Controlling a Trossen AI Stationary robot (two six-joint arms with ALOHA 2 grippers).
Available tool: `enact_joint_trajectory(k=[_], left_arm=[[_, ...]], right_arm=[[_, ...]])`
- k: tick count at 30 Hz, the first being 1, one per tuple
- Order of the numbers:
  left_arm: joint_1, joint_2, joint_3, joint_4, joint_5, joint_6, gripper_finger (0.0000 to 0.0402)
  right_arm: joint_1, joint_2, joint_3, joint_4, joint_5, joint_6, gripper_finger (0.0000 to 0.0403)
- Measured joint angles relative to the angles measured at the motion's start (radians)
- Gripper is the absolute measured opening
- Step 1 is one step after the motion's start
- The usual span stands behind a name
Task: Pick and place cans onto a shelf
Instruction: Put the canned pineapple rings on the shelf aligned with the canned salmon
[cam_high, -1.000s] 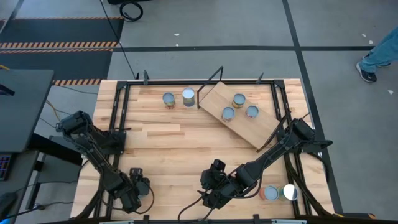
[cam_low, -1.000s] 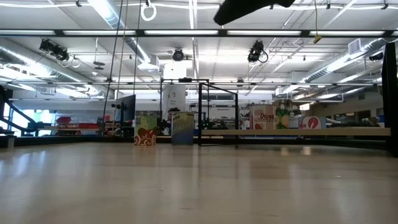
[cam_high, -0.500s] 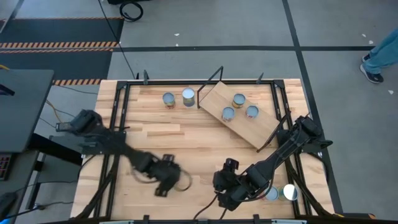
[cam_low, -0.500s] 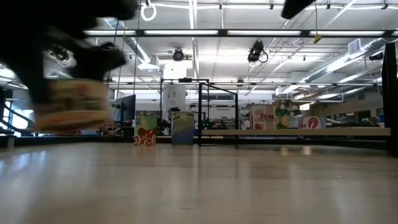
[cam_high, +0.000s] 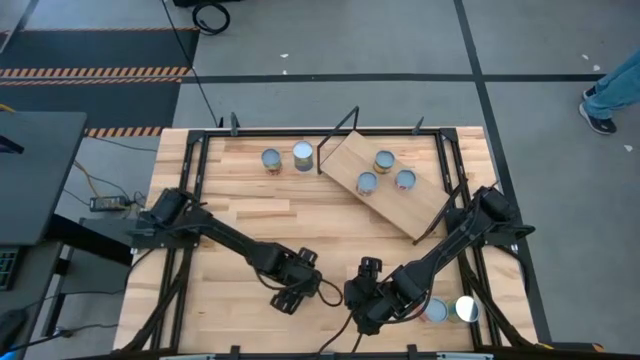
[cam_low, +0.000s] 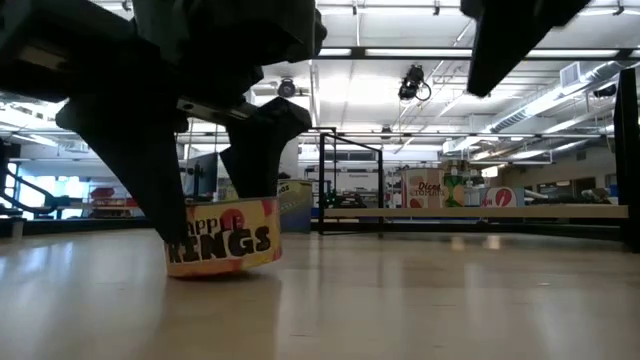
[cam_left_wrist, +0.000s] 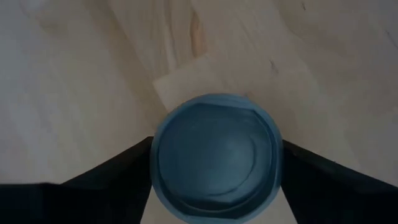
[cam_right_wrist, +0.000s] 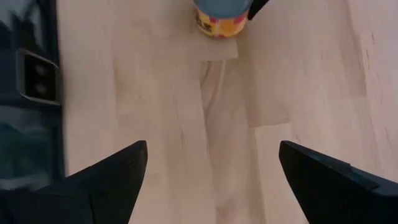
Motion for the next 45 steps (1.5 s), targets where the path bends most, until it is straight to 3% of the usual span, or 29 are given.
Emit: enact_joint_trajectory(k=[5, 10, 15, 18, 23, 27, 32, 39, 45], left_arm=[[0.0, 0.0, 0.016, -0.026, -0.005, -0.004, 0.0351], [-0.004, -0.009, 0.02, -0.028, -0.014, -0.022, 0.0357], [-0.03, -0.069, 0.033, -0.207, -0.032, -0.192, 0.0358], [-0.076, -0.109, 0.014, -0.282, -0.103, -0.329, 0.0358], [-0.149, -0.124, -0.111, -0.137, -0.149, -0.563, 0.0351], [-0.166, -0.117, -0.209, 0.03, -0.212, -0.681, 0.0312], [-0.143, -0.118, -0.214, 0.062, -0.328, -0.713, 0.0231], [-0.064, -0.099, -0.213, 0.335, -0.368, -0.515, 0.0138], [-0.004, -0.132, -0.214, 0.305, -0.382, -0.487, 0.0112]], right_arm=[[-0.007, 0.0, -0.044, 0.09, -0.011, -0.212, 0.0372], [-0.024, 0.001, -0.062, 0.154, -0.007, -0.369, 0.0372], [-0.051, 0.0, -0.078, 0.177, -0.012, -0.42, 0.0372], [-0.066, 0.001, -0.079, 0.176, -0.012, -0.421, 0.0372], [-0.088, 0.001, -0.079, 0.176, -0.011, -0.421, 0.0372], [-0.091, 0.001, -0.079, 0.171, -0.012, -0.437, 0.0372], [-0.091, 0.001, -0.079, 0.175, -0.012, -0.47, 0.0372], [-0.093, 0.001, -0.079, 0.176, -0.014, -0.474, 0.0372], [-0.117, 0.001, -0.078, 0.198, -0.095, -0.566, 0.0372]])
